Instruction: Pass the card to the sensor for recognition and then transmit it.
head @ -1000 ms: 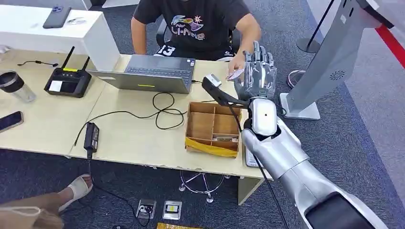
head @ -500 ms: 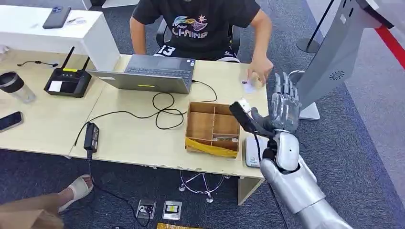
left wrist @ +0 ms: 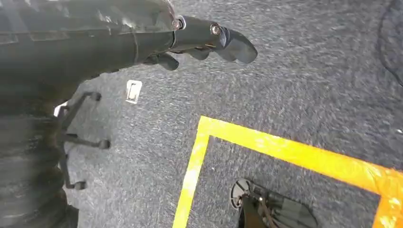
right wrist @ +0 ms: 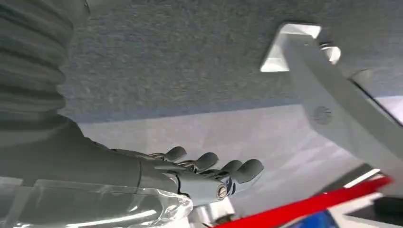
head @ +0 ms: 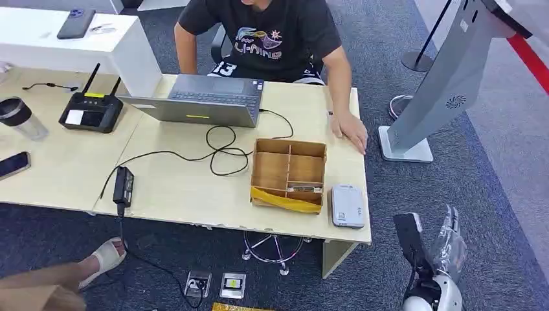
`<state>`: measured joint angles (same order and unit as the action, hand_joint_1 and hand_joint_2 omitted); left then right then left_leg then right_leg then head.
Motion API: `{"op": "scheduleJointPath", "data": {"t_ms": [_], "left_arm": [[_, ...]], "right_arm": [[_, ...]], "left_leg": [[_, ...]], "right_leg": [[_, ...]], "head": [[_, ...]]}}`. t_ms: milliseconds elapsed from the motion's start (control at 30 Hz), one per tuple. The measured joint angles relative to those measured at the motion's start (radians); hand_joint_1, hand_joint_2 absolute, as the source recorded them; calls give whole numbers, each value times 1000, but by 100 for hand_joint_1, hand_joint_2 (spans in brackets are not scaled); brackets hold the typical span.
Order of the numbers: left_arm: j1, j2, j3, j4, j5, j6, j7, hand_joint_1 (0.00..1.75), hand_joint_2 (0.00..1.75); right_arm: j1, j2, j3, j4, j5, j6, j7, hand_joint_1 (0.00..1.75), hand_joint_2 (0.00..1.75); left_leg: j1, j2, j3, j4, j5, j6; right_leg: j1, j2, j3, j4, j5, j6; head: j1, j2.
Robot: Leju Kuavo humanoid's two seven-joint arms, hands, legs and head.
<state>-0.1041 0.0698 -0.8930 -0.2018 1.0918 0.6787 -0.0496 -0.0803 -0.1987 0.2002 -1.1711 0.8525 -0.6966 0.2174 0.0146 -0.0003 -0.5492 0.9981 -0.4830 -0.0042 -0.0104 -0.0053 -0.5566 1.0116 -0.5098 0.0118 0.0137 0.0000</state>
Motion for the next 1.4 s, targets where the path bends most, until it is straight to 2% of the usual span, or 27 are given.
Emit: {"op": "scheduleJointPath", "data": {"t_ms": [100,200,333,500,633,800,933,1067,1267,1400], "left_arm": [[-1,0,0,0,31,13,11,0,175],[-3,-2,3,1,38,14,12,0,175],[-8,-5,5,9,36,15,23,0,175],[-12,-6,7,11,21,15,26,0,175],[-13,-9,19,16,17,15,25,0,175],[-13,-9,26,16,-13,14,25,0,175],[-9,-8,27,16,-24,10,20,0,175],[-9,-6,27,16,-25,4,3,0,175],[-7,-3,27,16,-28,-11,2,0,175],[-7,-3,27,16,-28,-16,-7,0,175]], "right_arm": [[15,0,-47,44,-71,0,-17,0,175],[15,3,-77,131,-155,1,-60,0,175],[10,21,-116,286,-239,1,-141,0,175],[-15,55,-155,417,-333,1,-250,0,175],[-30,72,-169,471,-355,1,-293,0,175],[-47,103,-193,463,-320,0,-333,0,175],[-30,110,-206,348,-275,-1,-313,0,175],[2,112,-209,89,-210,-3,-268,0,175],[31,121,-214,-239,-125,-6,-283,0,175],[47,129,-214,-397,-103,-6,-295,0,175]], "left_leg": [[0,0,0,0,0,0],[0,0,0,0,0,0],[0,0,0,0,0,0],[0,1,0,0,0,0],[0,1,-1,0,0,0],[0,1,0,0,1,1],[0,0,0,0,1,1],[0,0,0,0,1,1],[0,0,0,0,1,1],[0,0,0,0,1,1]], "right_leg": [[0,0,0,0,0,0],[0,0,0,0,0,0],[0,0,0,0,0,0],[0,1,0,0,0,0],[0,0,0,0,0,0],[0,1,1,0,0,0],[0,0,1,0,0,0],[0,0,1,0,0,0],[0,1,1,0,0,0],[0,0,1,0,0,0]], "head": [[0,0],[0,0],[0,0],[0,0],[0,0],[0,0],[0,0],[0,0],[0,0],[0,0]]}}
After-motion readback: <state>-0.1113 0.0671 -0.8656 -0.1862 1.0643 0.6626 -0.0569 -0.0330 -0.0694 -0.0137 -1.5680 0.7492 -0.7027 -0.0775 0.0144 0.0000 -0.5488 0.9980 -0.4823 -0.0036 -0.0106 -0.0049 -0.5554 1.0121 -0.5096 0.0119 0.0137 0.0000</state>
